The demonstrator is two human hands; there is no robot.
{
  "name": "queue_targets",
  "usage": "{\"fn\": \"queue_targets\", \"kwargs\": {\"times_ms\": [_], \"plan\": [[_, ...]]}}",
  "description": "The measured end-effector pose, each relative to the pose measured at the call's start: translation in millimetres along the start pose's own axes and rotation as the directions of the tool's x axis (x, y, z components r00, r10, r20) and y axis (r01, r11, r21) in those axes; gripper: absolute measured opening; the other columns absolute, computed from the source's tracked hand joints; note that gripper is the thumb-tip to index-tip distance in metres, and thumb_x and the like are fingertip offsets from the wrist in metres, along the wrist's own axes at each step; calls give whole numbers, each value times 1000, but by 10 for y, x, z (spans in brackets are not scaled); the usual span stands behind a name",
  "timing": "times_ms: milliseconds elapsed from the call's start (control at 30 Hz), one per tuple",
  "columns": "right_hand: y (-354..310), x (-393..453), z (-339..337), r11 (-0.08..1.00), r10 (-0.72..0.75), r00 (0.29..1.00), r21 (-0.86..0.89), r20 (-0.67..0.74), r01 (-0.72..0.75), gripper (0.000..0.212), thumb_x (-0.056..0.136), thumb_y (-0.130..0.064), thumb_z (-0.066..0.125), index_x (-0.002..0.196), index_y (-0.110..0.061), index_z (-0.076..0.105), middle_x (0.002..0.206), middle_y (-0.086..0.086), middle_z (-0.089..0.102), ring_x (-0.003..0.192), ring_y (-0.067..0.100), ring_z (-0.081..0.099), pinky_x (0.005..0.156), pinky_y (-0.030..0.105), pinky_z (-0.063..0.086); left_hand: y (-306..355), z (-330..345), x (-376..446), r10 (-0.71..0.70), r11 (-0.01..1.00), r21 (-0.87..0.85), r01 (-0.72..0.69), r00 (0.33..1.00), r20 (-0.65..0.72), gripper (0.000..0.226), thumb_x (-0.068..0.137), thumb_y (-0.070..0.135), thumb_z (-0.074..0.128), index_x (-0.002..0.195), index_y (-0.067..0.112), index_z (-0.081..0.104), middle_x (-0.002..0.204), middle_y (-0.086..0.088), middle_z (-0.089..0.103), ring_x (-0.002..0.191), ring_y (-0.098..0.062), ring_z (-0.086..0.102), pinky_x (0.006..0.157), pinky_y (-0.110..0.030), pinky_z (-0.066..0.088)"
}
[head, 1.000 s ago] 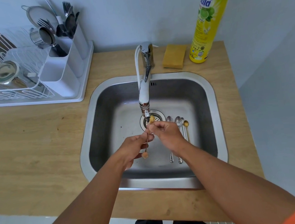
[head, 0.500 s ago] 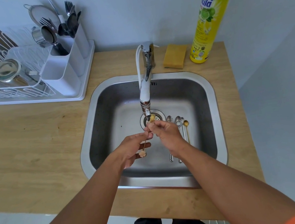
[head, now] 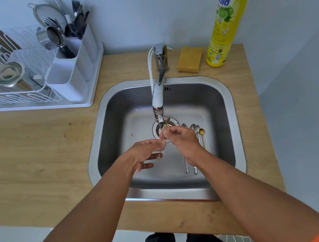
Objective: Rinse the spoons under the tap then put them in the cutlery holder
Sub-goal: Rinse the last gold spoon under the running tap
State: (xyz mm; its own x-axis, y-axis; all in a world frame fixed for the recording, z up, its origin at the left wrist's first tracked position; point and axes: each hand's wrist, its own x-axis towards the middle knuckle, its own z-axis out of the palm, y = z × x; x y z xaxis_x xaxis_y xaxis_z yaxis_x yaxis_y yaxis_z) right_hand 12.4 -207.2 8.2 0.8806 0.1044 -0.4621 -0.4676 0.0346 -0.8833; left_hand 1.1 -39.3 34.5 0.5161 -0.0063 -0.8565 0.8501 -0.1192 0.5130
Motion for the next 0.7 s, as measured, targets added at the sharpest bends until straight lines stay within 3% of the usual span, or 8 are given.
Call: {"fn": "queue_targets", "kwargs": {"times_ms": [267, 433, 700], "plan": [[-81, -13, 8, 990, -26, 997, -143, -77, 15, 15, 91, -19, 75, 80, -23, 83, 89, -15, 80, 88, -4, 73, 80, 15, 51, -87, 108, -37, 55, 998, -28, -55, 998, -11, 26, 89, 43, 79, 110, 27, 79, 112, 4, 79, 110, -23, 71, 104, -48, 52], [-207, 40, 5, 989, -22, 989, -148, -145, 0, 24, 92, -17, 75, 69, -23, 80, 85, -10, 81, 90, 8, 76, 89, 25, 56, -254, 36, -52, 58, 998, -1, -58, 997, 50, 16, 94, 43, 73, 101, 33, 84, 108, 11, 80, 112, -19, 71, 98, -44, 53], [-189, -32, 152, 940, 14, 995, -337, -103, -48, 20, 91, -18, 71, 73, -21, 81, 92, -15, 80, 95, 3, 71, 86, 26, 54, -285, 90, -41, 75, 997, 9, -76, 996, 48, 17, 96, 39, 69, 99, 30, 84, 106, 8, 81, 105, -15, 73, 95, -41, 54]]}}
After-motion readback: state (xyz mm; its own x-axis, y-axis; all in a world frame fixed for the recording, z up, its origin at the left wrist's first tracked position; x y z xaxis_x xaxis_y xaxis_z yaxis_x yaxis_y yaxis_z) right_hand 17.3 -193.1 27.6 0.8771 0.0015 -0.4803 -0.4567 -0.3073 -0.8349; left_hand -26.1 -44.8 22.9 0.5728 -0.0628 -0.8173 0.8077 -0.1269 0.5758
